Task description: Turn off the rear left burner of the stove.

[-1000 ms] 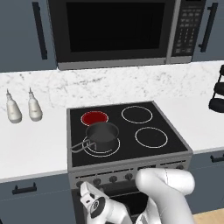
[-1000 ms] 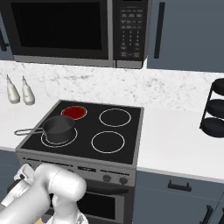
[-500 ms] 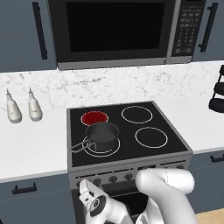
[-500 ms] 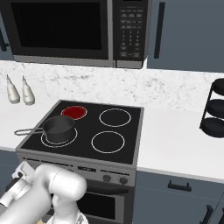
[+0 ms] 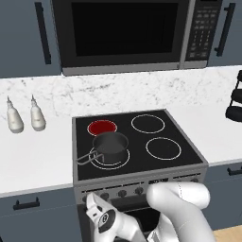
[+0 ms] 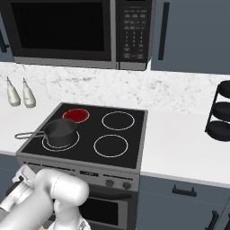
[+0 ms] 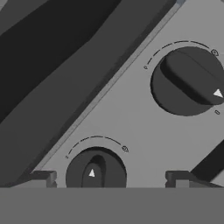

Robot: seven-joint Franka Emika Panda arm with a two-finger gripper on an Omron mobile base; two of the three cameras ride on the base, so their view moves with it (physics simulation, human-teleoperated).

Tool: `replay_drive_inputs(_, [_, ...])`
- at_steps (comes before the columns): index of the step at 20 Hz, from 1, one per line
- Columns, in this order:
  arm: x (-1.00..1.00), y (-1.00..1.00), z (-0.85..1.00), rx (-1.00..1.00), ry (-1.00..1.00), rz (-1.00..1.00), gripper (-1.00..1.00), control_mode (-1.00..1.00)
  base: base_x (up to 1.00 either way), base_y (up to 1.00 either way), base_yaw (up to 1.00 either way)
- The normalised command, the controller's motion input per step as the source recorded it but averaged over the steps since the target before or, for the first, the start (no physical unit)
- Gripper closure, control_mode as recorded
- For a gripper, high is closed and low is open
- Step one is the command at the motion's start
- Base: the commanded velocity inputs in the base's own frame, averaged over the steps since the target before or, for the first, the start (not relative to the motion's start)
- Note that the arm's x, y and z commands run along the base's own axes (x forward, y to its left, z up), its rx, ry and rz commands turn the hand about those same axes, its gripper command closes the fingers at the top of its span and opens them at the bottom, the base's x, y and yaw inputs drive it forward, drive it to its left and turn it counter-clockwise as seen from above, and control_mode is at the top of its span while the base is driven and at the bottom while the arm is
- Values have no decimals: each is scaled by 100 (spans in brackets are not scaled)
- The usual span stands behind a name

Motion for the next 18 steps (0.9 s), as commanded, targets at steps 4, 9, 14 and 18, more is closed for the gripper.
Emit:
replay_drive_inputs(4, [0,0,-30,0,0,5,-100,-100,0,0,0])
replay_drive_inputs(9, [0,0,-3,0,0,1,-100,-100,0,0,0])
replay_drive_inputs(14, [0,0,0,0,0,0,100,-100,0,0,0])
replay_drive_inputs(18, [0,0,0,0,0,0,100,-100,0,0,0])
